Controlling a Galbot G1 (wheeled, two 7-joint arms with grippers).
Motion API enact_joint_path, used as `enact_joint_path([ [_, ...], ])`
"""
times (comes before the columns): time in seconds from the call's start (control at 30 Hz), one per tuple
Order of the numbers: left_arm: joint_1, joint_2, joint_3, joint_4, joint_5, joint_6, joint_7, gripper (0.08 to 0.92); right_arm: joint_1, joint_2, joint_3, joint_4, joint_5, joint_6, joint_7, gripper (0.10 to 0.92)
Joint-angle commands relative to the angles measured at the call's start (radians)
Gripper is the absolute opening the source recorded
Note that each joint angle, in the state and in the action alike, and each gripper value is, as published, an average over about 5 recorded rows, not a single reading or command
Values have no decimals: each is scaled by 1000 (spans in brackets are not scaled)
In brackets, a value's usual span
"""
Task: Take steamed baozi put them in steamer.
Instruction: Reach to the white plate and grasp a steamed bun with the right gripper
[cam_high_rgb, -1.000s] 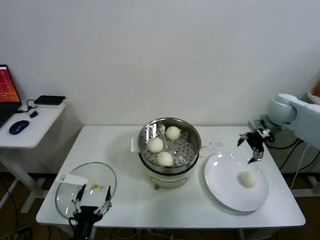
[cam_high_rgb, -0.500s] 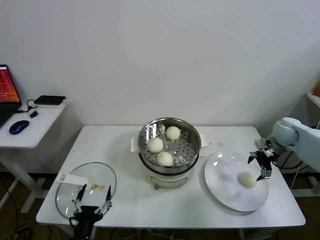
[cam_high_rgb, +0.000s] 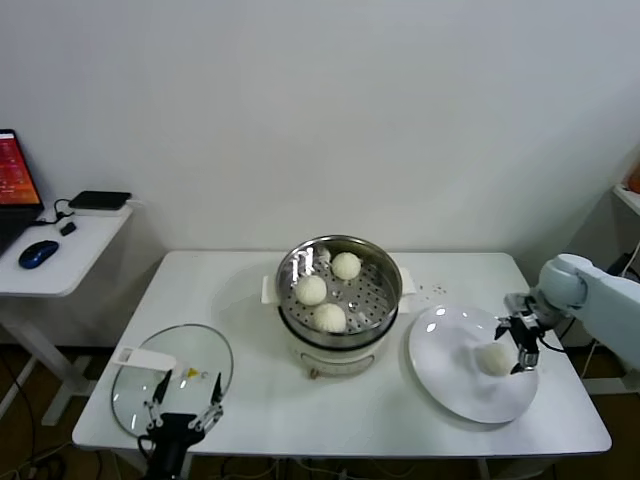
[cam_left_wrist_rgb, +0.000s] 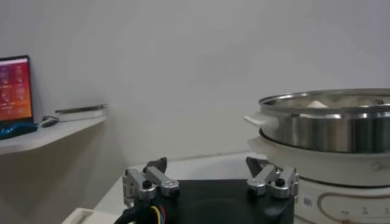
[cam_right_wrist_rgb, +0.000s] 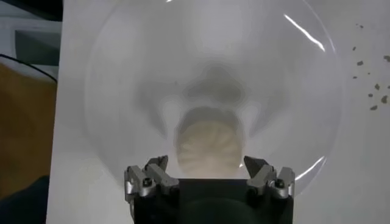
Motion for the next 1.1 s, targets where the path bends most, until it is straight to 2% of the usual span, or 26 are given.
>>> enact_joint_path([
  [0.03,1,2,-2,-1,1,0,1,823,-45,22,40,-32,-21,0,10,823],
  [0.67,4,0,-6,-1,-1,-4,1,823,-56,35,48,-46,-40,-2,5,820],
  [0.93,8,-1,-12,-4,-2,-4,0,823,-59,39,57,-50,-39,-1,4,724],
  [1.1,6,-3,-10,-7,-3,-3,-2,823,-50,31,58,-37,-10,-3,3,698],
])
